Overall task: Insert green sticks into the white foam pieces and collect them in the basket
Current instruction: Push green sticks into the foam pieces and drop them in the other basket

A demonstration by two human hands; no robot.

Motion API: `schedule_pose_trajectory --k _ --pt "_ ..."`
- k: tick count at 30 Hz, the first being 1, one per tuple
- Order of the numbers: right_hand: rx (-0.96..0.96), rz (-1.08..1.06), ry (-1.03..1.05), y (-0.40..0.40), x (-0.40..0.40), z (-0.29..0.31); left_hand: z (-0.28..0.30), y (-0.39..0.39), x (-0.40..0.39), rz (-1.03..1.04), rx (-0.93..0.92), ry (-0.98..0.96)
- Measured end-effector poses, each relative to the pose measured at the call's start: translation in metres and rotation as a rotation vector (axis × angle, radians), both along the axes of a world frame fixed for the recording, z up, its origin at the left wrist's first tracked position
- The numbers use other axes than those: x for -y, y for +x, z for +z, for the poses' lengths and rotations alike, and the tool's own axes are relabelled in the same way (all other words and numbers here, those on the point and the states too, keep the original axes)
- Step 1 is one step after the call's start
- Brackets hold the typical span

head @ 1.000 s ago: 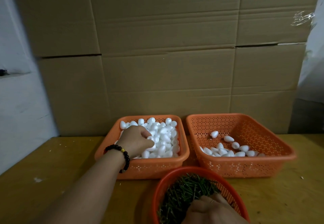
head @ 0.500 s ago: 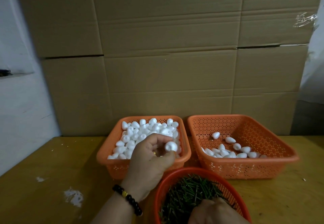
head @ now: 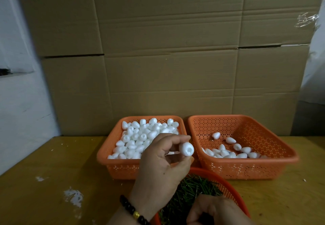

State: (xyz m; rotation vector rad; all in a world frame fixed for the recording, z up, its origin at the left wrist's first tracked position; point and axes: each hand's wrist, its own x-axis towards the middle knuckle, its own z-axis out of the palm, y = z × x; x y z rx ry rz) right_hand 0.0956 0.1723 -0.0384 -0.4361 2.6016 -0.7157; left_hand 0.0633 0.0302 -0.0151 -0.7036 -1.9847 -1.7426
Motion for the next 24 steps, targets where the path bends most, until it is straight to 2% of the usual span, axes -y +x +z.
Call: schedule_pose_trajectory --k 1,2,4,7,11,18,24 --pt "-0.053 -0.032 -0.23 0.01 -0.01 -0.01 0.0 0.001 0.0 -0.016 0.016 0.014" --pt "-0.079 -0.056 -0.221 0.008 0.003 -0.007 -0.001 0.002 0.0 -0.036 0.04 0.027" --pt "-0.267 -0.019 -0.192 0.009 -0.014 -0.003 0.0 0.005 0.0 -0.077 0.076 0.044" --pt "-0.406 -0.016 -0.308 0.017 -0.013 -0.007 0.003 0.009 0.0 -0.126 0.072 0.066" --pt "-0.428 -0.07 -0.319 0.016 -0.016 -0.005 0.008 0.01 0.0 -0.156 0.11 0.134" --pt "-0.538 -0.245 -0.345 0.016 -0.017 -0.015 0.011 0.011 -0.002 -0.35 0.335 0.437" --pt "-0.623 -0.277 -0.39 0.013 -0.018 -0.019 0.014 0.014 -0.005 -0.469 0.477 0.6"
